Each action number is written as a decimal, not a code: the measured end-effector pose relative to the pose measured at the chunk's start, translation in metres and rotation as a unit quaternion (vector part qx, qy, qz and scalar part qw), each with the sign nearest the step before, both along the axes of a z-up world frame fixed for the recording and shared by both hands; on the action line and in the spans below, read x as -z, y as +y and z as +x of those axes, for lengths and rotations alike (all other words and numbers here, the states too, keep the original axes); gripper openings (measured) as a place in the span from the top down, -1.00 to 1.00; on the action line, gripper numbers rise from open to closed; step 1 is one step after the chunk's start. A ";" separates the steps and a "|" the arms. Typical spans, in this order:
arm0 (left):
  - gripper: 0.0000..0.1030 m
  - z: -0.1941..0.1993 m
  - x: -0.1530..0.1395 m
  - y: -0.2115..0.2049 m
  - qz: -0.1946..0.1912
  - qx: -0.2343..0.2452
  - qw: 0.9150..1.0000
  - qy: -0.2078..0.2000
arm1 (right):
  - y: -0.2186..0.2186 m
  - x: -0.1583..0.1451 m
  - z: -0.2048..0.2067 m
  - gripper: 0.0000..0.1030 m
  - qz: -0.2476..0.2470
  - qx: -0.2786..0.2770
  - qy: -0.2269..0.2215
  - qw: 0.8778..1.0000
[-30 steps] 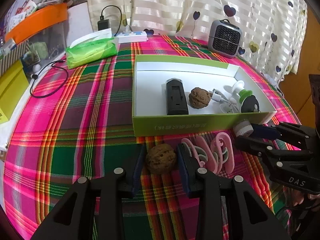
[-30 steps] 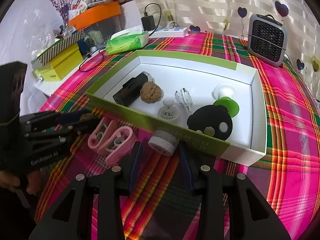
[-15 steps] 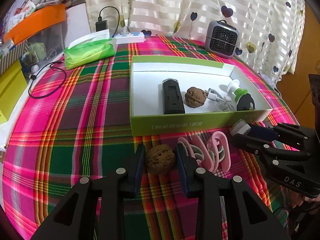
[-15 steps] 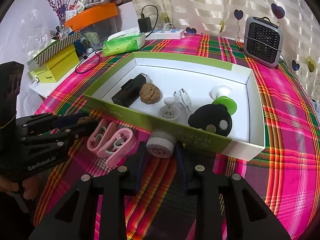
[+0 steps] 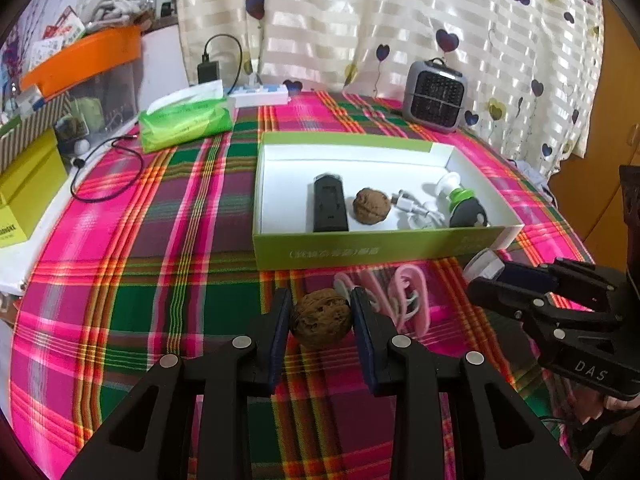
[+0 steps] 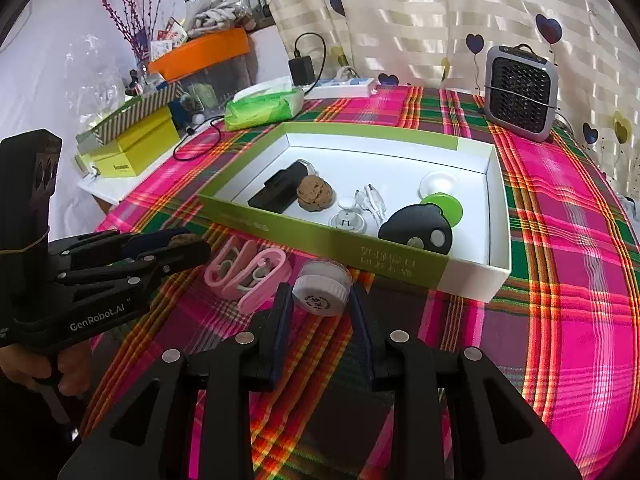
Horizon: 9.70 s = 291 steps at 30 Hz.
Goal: Organize objects
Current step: 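Carry the walnut with the left gripper over the box while the right carries the white cap, then lower the walnut into the box and open the left gripper while the right releases the white cap, then withdraw both grippers from the box toward the pink clips, then grasp a pink clip with the left gripper while the right grasps another pink clip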
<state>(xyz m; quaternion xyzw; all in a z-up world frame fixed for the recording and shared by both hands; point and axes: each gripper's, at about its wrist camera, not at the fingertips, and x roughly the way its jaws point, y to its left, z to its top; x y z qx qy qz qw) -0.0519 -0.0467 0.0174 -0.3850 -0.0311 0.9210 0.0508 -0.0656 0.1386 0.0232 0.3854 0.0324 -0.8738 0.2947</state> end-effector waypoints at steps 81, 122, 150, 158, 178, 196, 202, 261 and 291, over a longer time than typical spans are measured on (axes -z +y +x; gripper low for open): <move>0.45 -0.064 -0.028 0.036 -0.022 0.041 0.999 0.026 | -0.005 -0.026 -0.037 0.42 0.001 -0.018 0.047 0.999; 0.45 -0.096 -0.004 -0.003 -0.032 -0.031 0.999 0.014 | -0.027 -0.006 -0.060 0.43 0.006 -0.051 0.020 0.999; 0.43 -0.097 -0.001 0.006 -0.001 0.001 1.000 0.013 | -0.017 -0.010 -0.055 0.42 -0.023 -0.040 0.034 0.998; 0.41 -0.094 -0.001 0.004 0.005 0.002 1.000 0.012 | -0.015 -0.012 -0.051 0.42 -0.024 -0.038 0.045 0.998; 0.39 -0.053 -0.019 0.010 0.002 -0.009 0.999 0.034 | -0.010 -0.012 -0.029 0.42 -0.016 -0.034 0.050 0.998; 0.39 -0.023 -0.014 0.017 -0.007 -0.005 1.000 0.024 | -0.011 -0.010 -0.005 0.42 -0.010 -0.032 0.042 0.999; 0.39 -0.016 -0.012 0.019 -0.010 -0.005 1.000 0.020 | -0.012 -0.011 0.002 0.42 -0.009 -0.036 0.041 0.998; 0.40 0.005 -0.001 0.002 0.034 0.016 0.999 0.003 | -0.043 0.017 -0.018 0.22 0.078 -0.055 -0.009 0.995; 0.50 -0.025 0.016 0.033 -0.005 0.015 0.999 -0.043 | -0.022 0.017 -0.020 0.53 0.067 -0.036 -0.010 0.997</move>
